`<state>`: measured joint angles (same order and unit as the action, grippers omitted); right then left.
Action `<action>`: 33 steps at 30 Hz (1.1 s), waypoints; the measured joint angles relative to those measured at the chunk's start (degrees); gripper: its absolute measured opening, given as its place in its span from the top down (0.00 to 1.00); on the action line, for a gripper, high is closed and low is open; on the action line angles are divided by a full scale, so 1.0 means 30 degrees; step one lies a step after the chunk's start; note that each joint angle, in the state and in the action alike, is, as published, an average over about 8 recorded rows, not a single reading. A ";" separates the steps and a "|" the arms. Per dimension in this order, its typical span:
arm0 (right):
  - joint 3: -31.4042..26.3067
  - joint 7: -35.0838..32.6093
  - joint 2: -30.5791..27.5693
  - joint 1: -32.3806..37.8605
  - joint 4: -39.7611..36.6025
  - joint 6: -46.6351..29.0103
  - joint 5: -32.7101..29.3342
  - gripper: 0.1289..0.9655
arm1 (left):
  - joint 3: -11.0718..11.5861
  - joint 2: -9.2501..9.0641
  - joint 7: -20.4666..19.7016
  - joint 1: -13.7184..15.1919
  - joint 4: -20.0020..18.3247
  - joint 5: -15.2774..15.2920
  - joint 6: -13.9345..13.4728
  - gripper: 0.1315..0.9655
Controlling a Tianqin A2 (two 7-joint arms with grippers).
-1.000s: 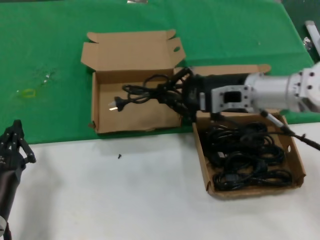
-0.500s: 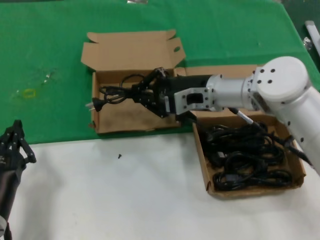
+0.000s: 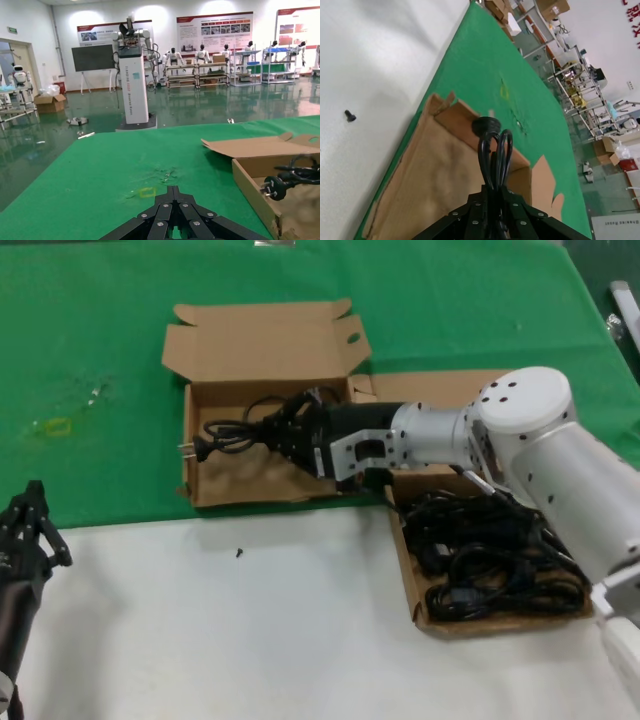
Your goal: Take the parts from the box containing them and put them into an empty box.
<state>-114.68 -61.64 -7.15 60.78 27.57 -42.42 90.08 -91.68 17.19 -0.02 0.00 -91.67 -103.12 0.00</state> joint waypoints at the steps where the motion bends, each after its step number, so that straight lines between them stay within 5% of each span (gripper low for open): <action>1: 0.0173 -0.0504 0.0168 0.0186 -0.0570 0.0027 0.0129 0.94 | 0.0000 0.0000 0.0000 0.0000 0.0000 0.0000 0.0000 0.99; 10: 0.1646 -0.4080 0.1257 0.1556 -0.4463 0.0095 0.1143 0.87 | 0.0000 0.0000 0.0000 0.0000 0.0000 0.0000 0.0000 0.99; 20: 0.2696 -0.5881 0.1741 0.2078 -0.6065 0.0044 0.1705 0.73 | 0.0000 0.0000 0.0000 0.0000 0.0000 0.0000 0.0000 0.99; 28: 0.2193 -0.3396 0.0863 0.0732 -0.2743 -0.0196 0.1078 0.50 | 0.0000 0.0000 0.0000 0.0000 0.0000 0.0000 0.0000 0.99; 33: 0.1573 -0.0832 -0.0275 -0.0644 0.0780 -0.0361 0.0503 0.47 | 0.0000 0.0000 0.0000 0.0000 0.0000 0.0000 0.0000 0.99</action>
<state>-109.96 -64.13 -7.97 58.84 29.91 -43.50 91.59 -91.68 17.19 -0.02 0.00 -91.67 -103.12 0.00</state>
